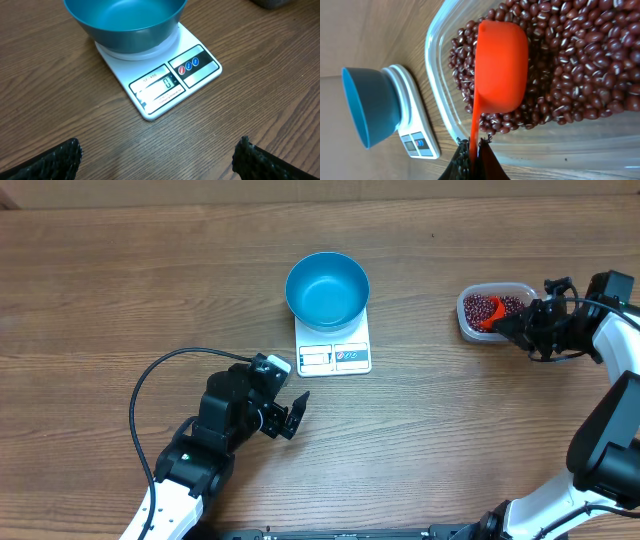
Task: Scoop item into bowl and weigh 150g on scale
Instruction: 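Drag the scoop through the beans with right gripper to fill it, then lift the filled red scoop out of the container with right gripper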
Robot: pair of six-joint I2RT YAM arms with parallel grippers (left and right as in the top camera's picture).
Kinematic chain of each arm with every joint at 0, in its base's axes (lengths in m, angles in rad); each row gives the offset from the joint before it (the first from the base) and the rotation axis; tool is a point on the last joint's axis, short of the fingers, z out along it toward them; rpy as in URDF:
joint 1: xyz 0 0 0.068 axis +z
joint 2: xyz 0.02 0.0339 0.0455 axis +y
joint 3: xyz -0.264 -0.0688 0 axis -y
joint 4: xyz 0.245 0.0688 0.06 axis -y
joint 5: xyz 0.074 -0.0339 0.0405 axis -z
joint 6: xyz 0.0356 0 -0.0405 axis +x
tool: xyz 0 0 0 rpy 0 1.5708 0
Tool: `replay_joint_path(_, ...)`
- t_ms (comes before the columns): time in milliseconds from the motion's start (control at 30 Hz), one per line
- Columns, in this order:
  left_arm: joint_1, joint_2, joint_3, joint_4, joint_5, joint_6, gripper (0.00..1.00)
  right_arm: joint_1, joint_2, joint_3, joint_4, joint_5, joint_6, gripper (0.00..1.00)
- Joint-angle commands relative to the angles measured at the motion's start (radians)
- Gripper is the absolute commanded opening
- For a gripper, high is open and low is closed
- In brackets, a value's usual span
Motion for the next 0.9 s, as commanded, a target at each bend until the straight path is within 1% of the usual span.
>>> replay_joint_path(0,-0.004,0.001,-0.007,0.001,0.011,-0.002,1.00,-0.029,0.003,-0.008,0.000,-0.084,0.003,0.04)
replay_joint_path(200,-0.004,0.001,-0.007,0.001,0.011,-0.002,1.00,-0.101,0.003,-0.008,-0.012,-0.185,-0.037,0.04)
replay_joint_path(433,-0.004,0.001,-0.007,0.001,0.011,-0.002,1.00,-0.159,0.003,-0.008,-0.058,-0.212,-0.089,0.04)
replay_joint_path(567,-0.004,0.001,-0.007,0.001,0.011,-0.002,1.00,-0.185,0.003,-0.008,-0.074,-0.311,-0.137,0.04)
replay_joint_path(700,-0.004,0.001,-0.007,0.001,0.011,-0.002,1.00,-0.211,0.003,-0.008,-0.081,-0.389,-0.149,0.04)
replay_joint_path(867,-0.004,0.001,-0.007,0.001,0.011,-0.002,1.00,-0.238,0.003,-0.008,-0.158,-0.463,-0.261,0.04)
